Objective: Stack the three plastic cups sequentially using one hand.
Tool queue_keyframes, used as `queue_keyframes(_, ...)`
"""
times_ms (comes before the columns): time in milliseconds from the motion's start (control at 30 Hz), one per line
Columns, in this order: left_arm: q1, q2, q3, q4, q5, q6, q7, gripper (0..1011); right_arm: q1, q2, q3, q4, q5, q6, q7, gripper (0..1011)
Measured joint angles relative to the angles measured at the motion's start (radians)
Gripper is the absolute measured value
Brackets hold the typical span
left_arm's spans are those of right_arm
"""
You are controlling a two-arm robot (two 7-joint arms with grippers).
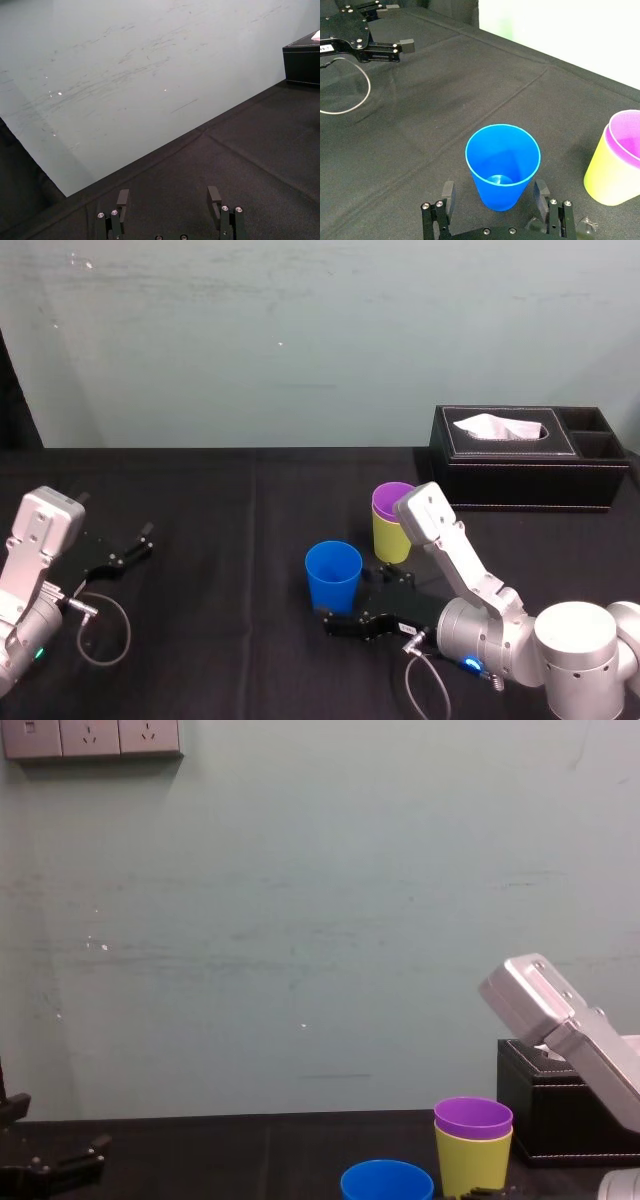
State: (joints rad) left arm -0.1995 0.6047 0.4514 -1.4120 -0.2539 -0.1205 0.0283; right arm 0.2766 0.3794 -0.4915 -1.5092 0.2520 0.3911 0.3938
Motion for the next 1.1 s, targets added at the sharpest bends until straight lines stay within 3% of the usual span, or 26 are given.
queue_keyframes(1100,0.0,0.0,0.0,0.0,0.0,0.0,0.0,1000,0.03,-0.043,0.006,0.059,-0.037,0.003,-0.004,1002)
